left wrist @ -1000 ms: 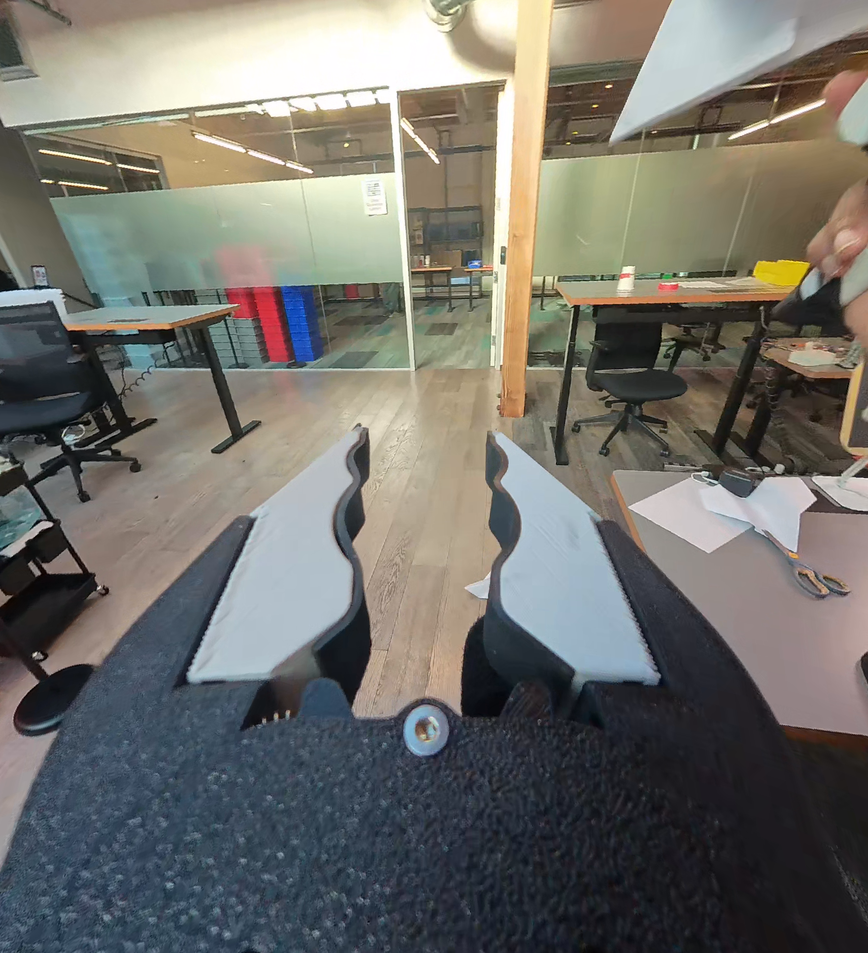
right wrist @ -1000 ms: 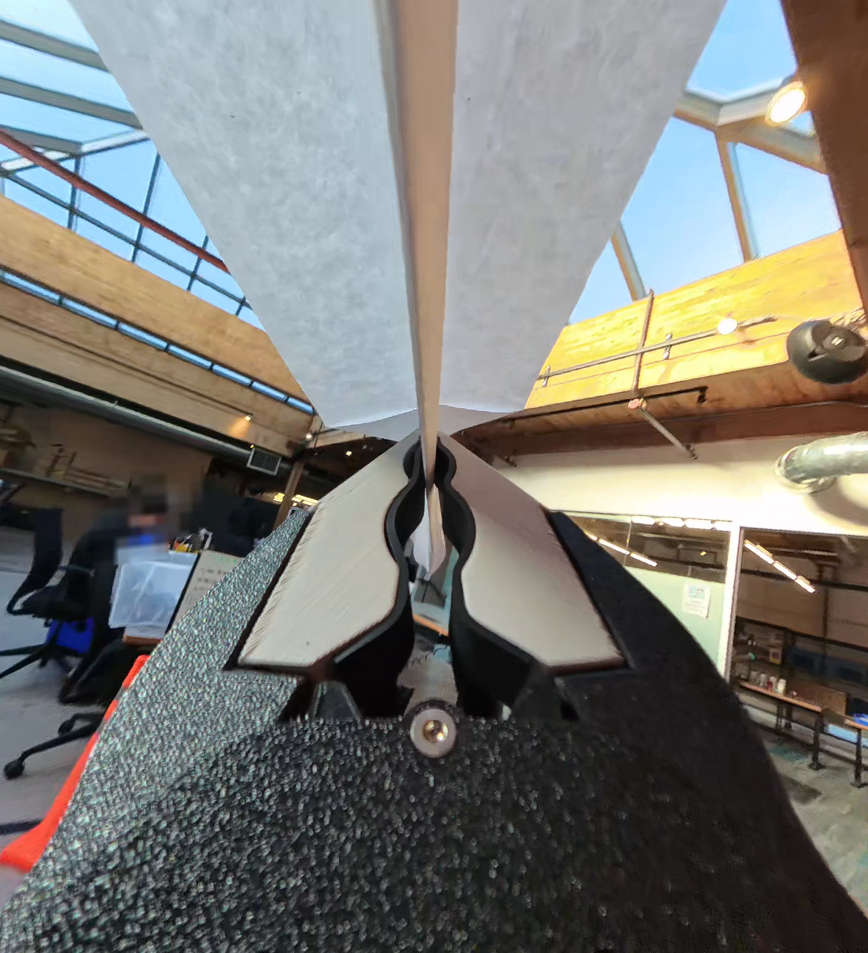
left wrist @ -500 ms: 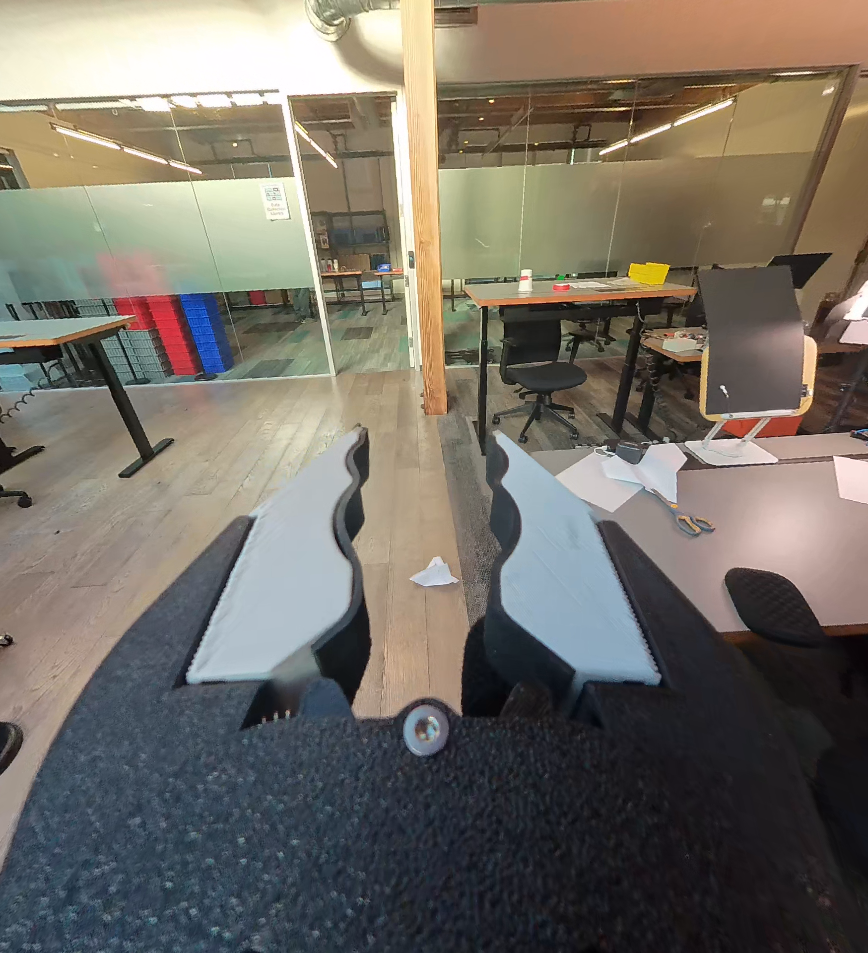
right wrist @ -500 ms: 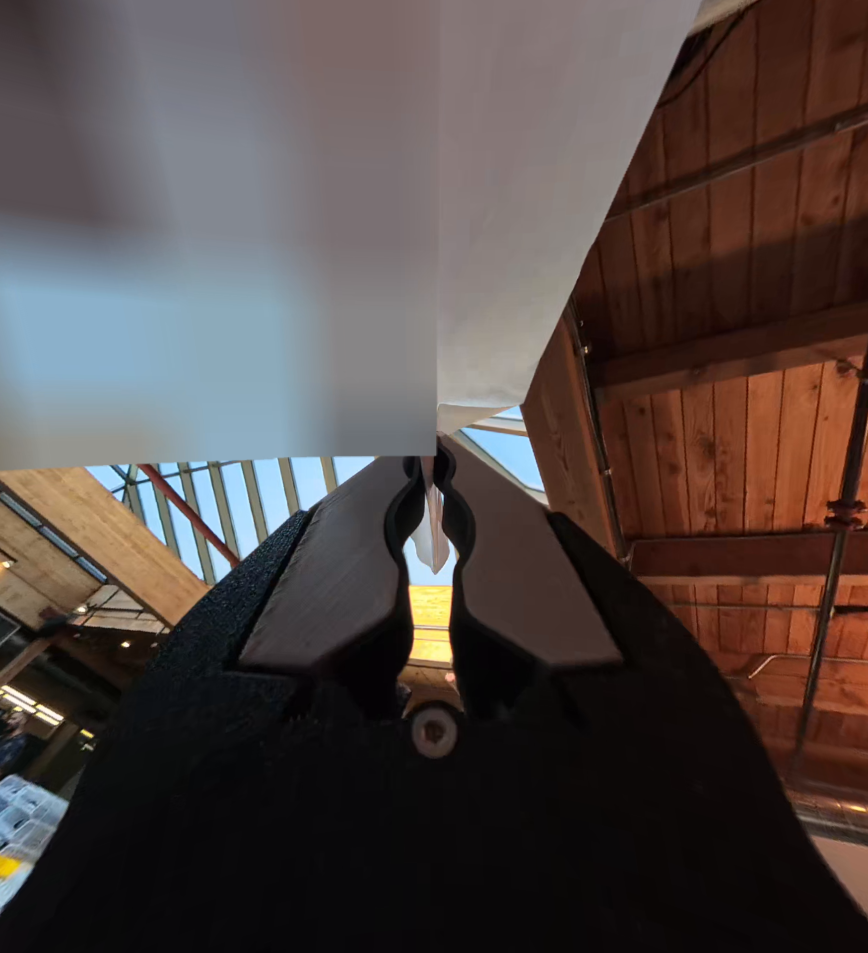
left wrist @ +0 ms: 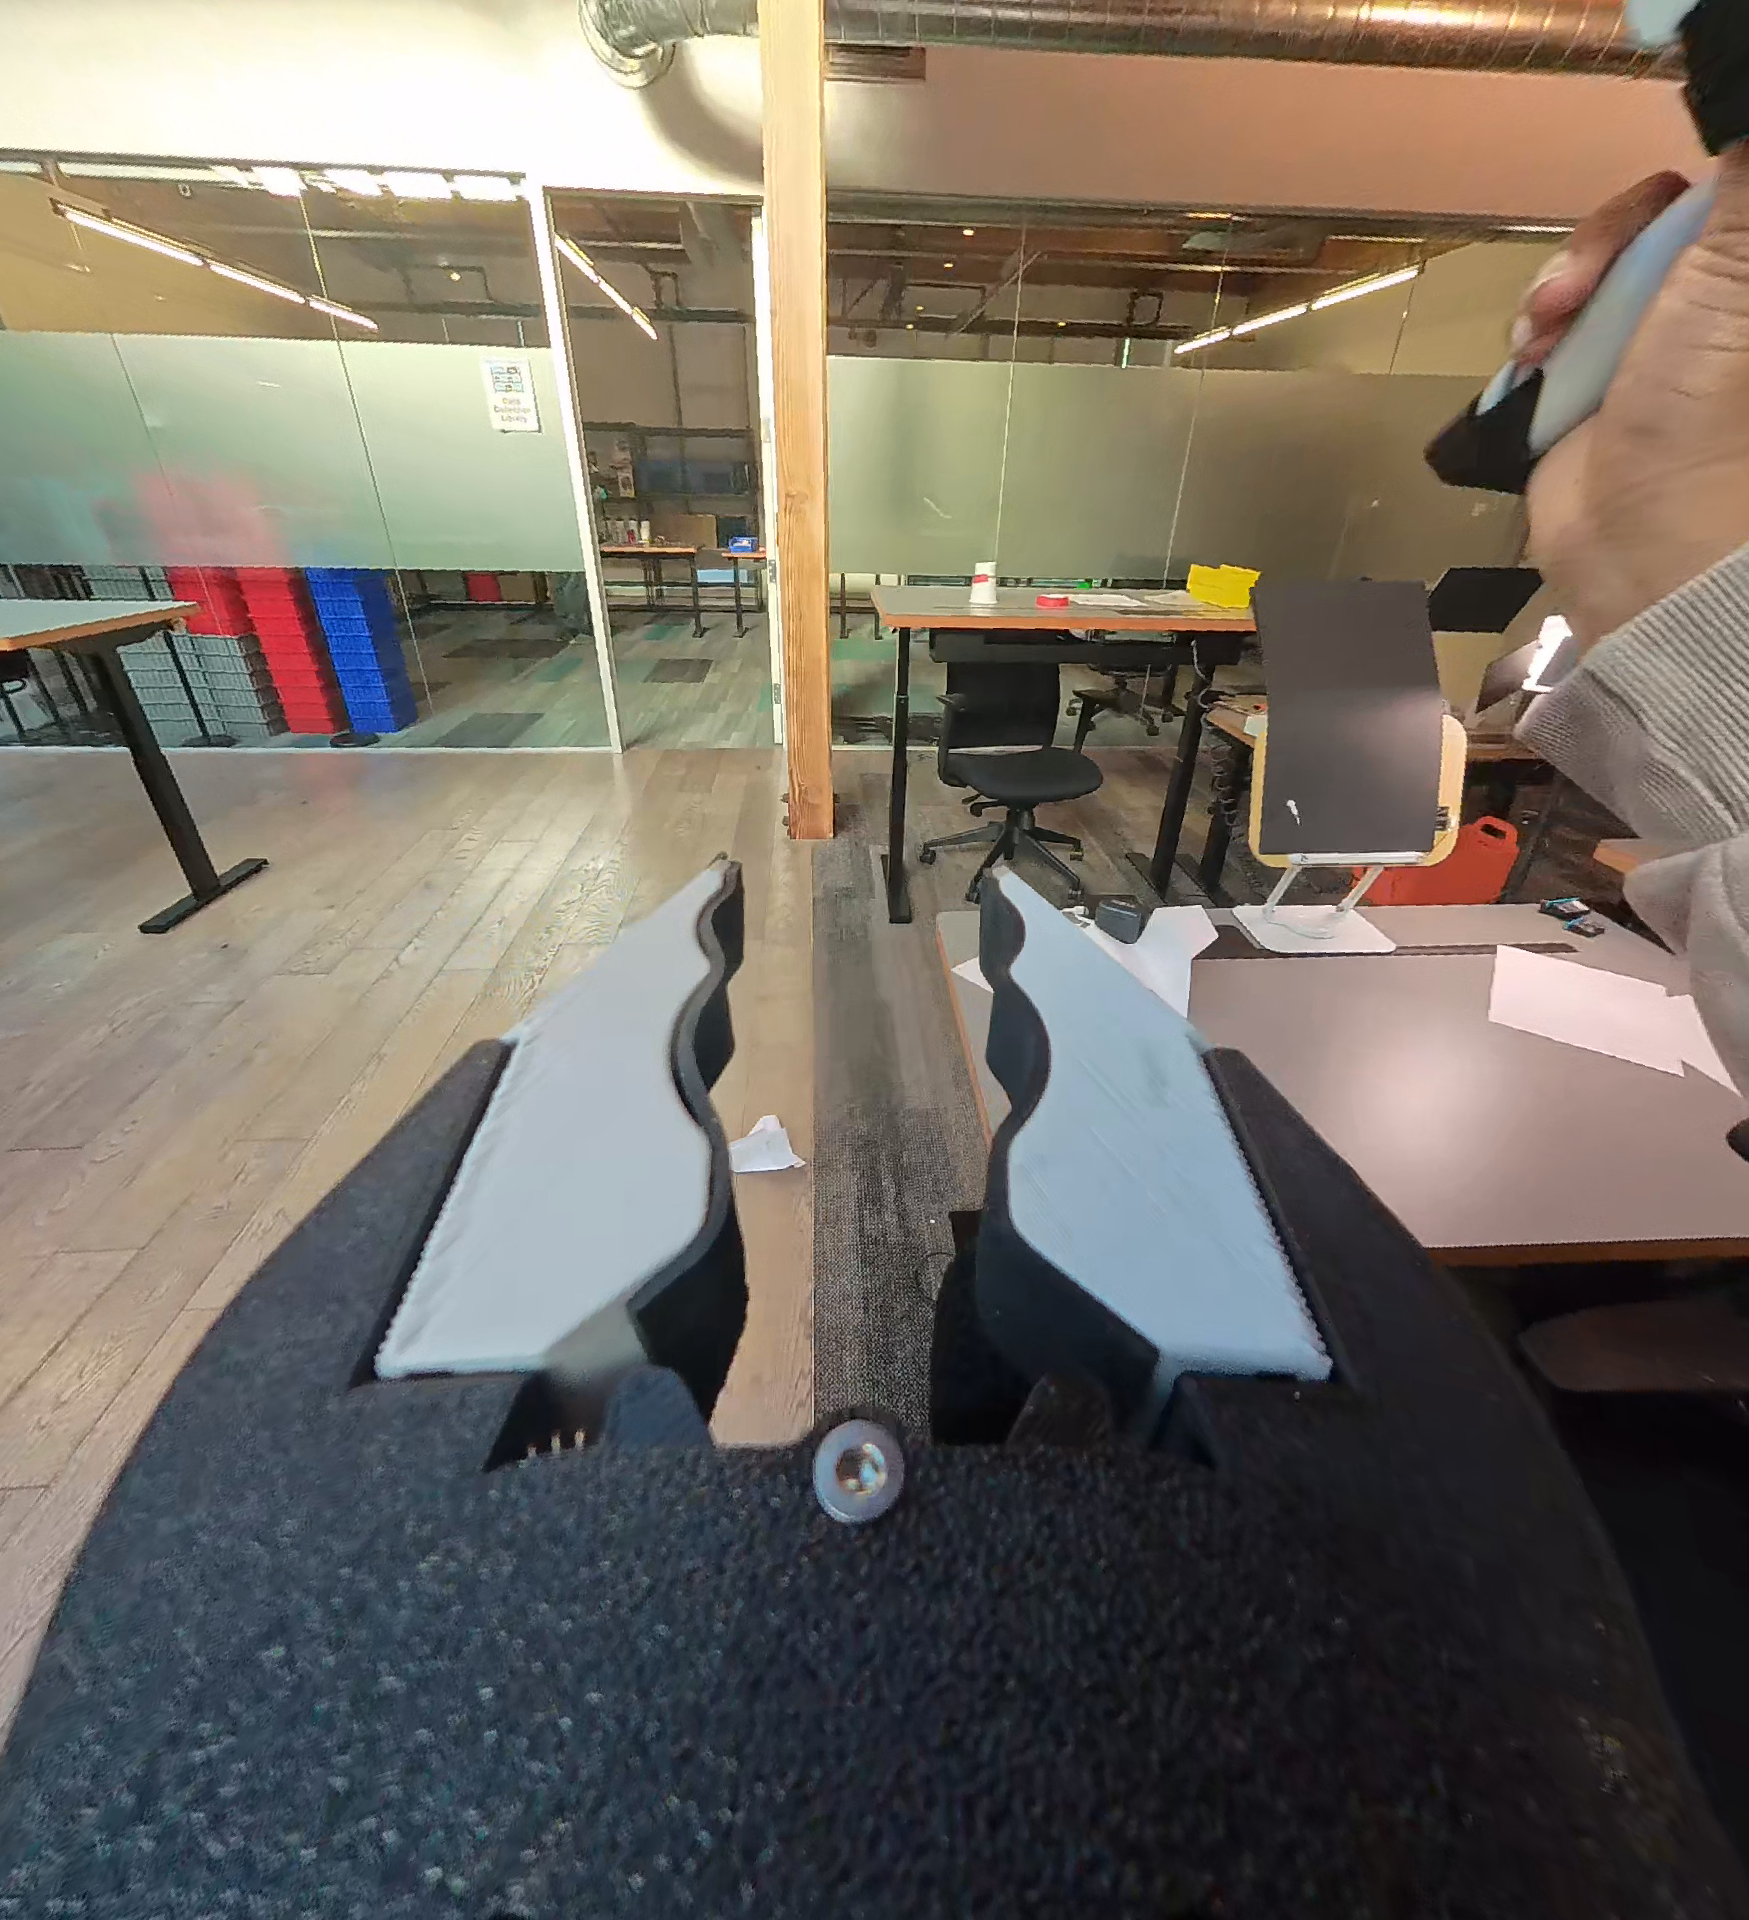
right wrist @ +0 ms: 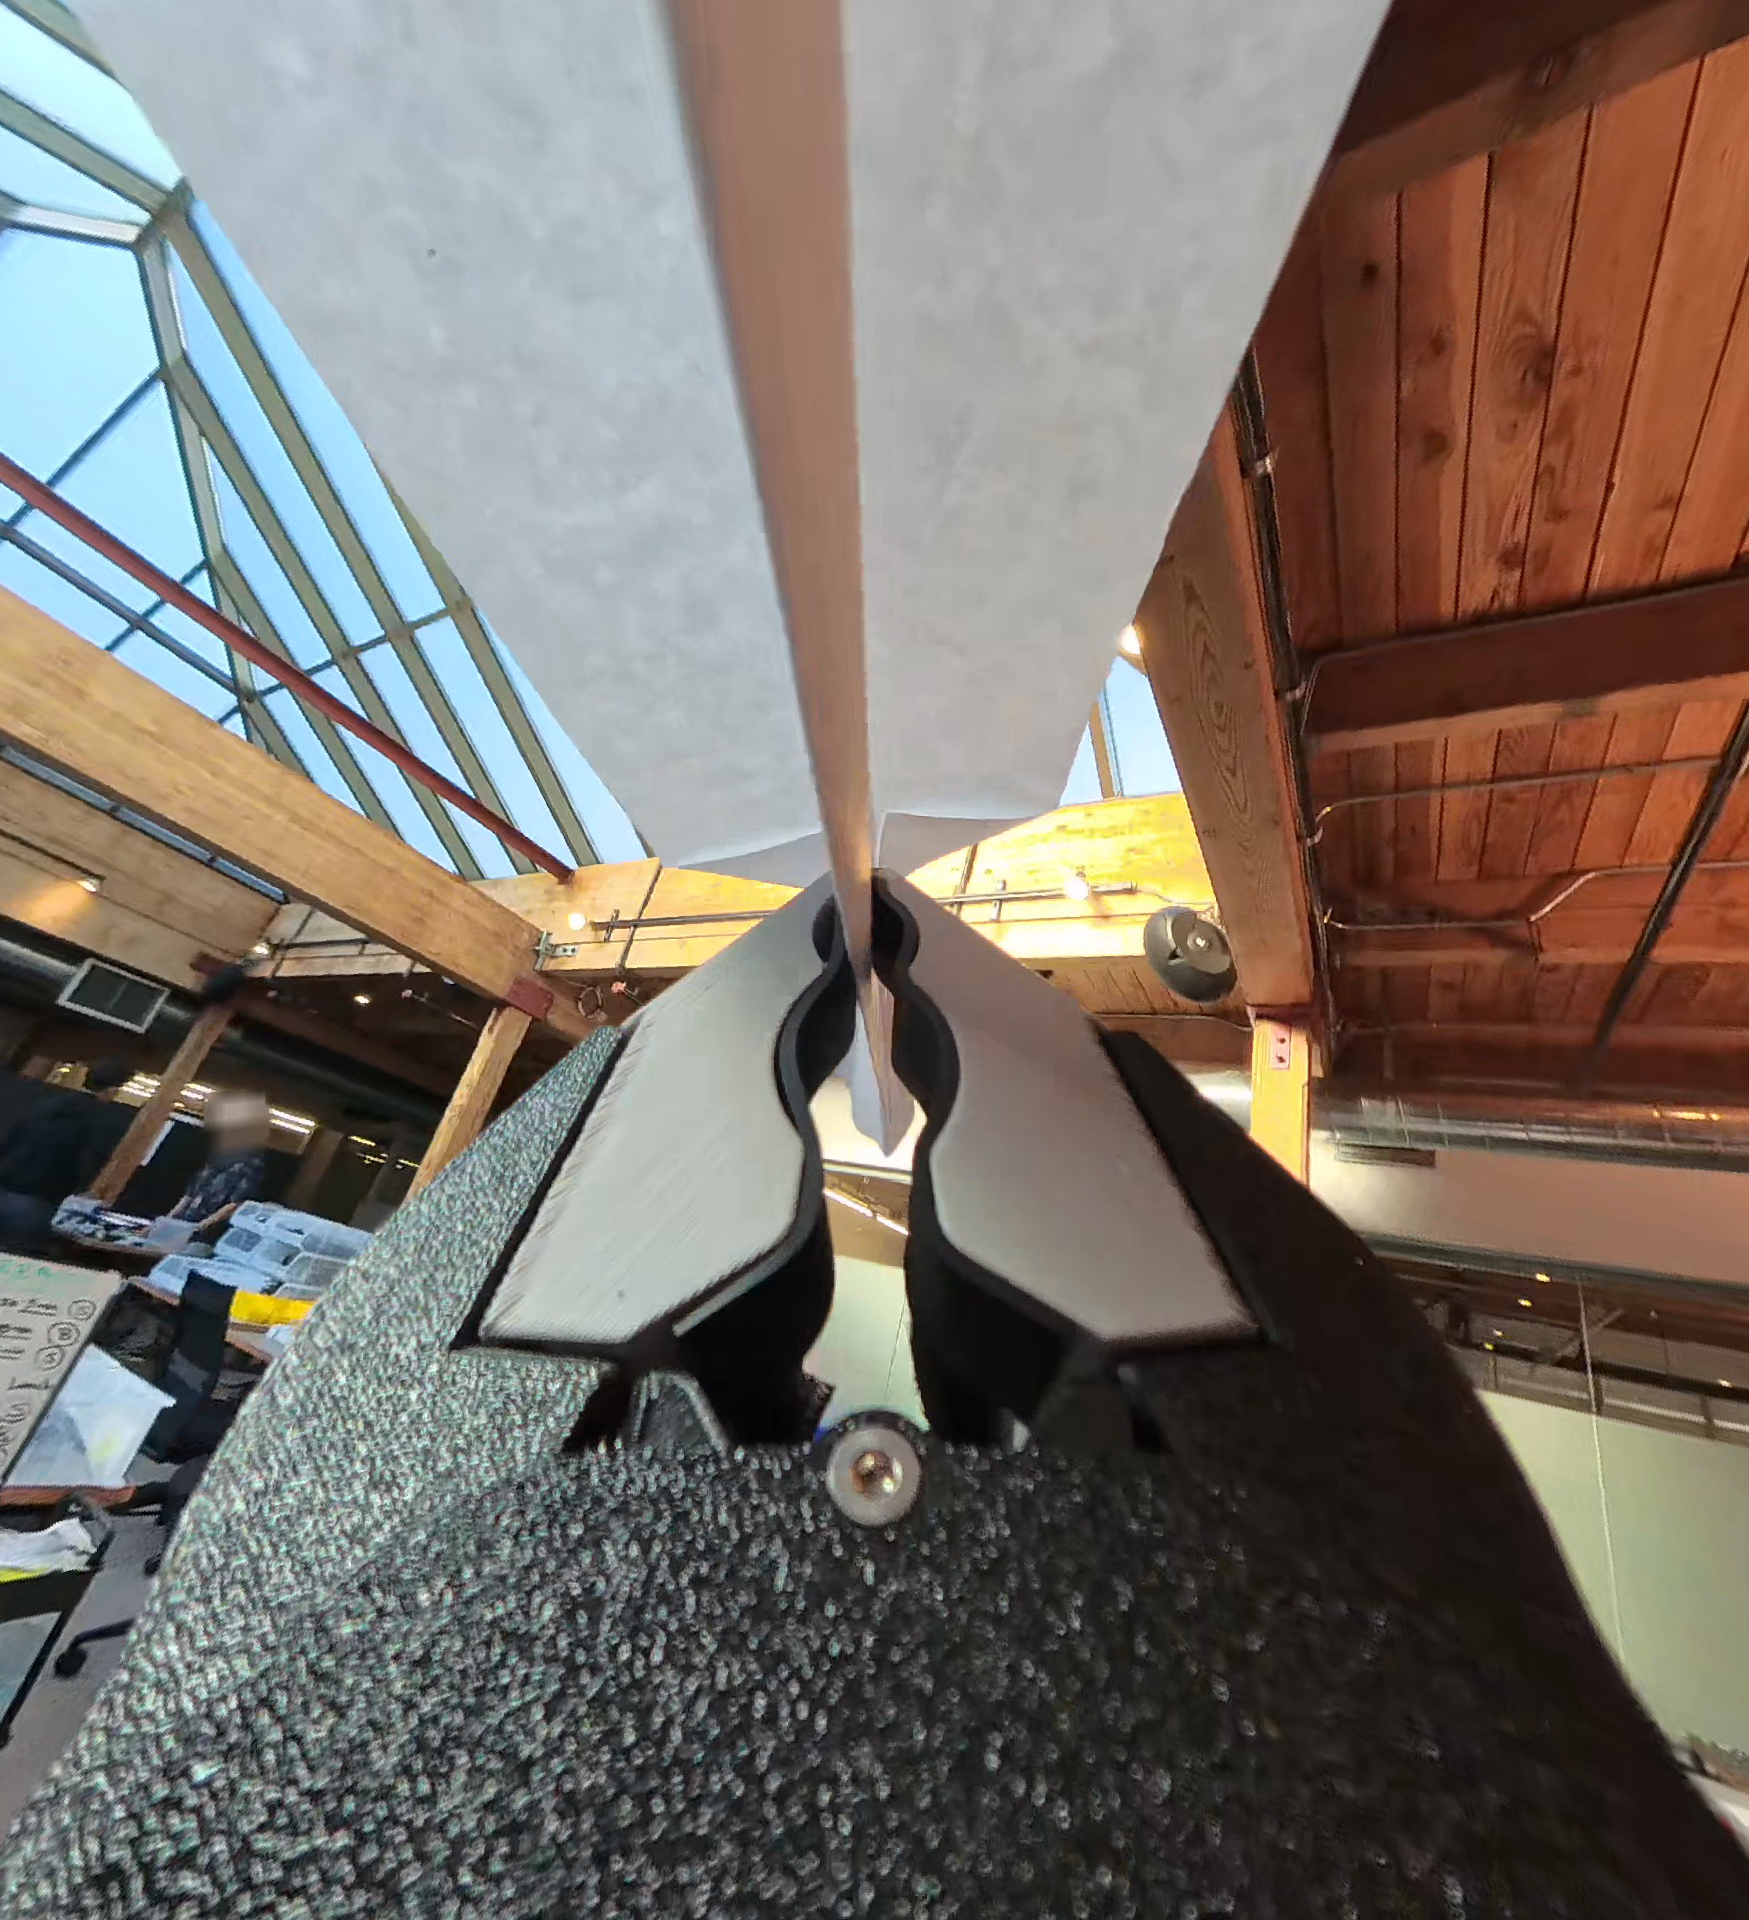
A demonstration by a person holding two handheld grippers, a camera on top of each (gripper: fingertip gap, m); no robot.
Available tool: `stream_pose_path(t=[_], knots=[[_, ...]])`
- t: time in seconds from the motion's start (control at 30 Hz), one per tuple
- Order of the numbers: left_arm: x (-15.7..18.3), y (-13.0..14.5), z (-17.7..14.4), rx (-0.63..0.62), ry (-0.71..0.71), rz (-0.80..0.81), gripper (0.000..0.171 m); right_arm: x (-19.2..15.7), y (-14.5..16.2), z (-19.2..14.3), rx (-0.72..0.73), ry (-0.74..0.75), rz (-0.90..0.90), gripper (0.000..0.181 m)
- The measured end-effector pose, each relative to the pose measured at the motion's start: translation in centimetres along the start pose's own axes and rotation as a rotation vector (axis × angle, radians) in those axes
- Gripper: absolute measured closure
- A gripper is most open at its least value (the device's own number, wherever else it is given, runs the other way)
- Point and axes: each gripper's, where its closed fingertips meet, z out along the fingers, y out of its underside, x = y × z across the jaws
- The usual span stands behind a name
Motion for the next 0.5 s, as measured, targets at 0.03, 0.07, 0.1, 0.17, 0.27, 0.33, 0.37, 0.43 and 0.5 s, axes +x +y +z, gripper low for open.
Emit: stream_pose_path(t=[0.03,0.07,0.1,0.17,0.27,0.33,0.37,0.43,0.5], knots=[[1.3,0.1,-0.1,-0.002,0.003,0.009,0.127,1.0,0.2,-0.3,-0.012,0.008,0.002,0.181],[2.5,0.1,-0.3,-0.005,0.007,0.014,0.127,1.9,0.0,-0.7,-0.016,0.015,0.001,0.181],[3.5,0.1,-0.4,-0.006,0.010,0.017,0.127,2.7,-0.4,-1.2,-0.016,0.021,-0.001,0.181],[5.1,0.0,-0.6,-0.007,0.009,0.026,0.127,4.1,-1.7,-2.2,-0.009,0.036,-0.016,0.181],[6.8,-0.1,-0.5,-0.013,0.015,0.037,0.127,6.2,-4.3,-3.9,-0.003,0.052,-0.026,0.181],[7.8,-0.3,-0.2,-0.013,0.022,0.045,0.127,7.4,-6.9,-5.2,0.009,0.056,-0.048,0.181],[8.3,-0.5,-0.1,-0.011,0.029,0.046,0.127,8.1,-8.6,-6.0,0.020,0.059,-0.058,0.181],[9.3,-0.7,0.3,-0.009,0.043,0.052,0.127,9.4,-12.5,-7.7,0.051,0.063,-0.087,0.181],[10.3,-0.9,0.6,-0.006,0.061,0.056,0.127,10.7,-16.6,-9.8,0.086,0.071,-0.115,0.181]])
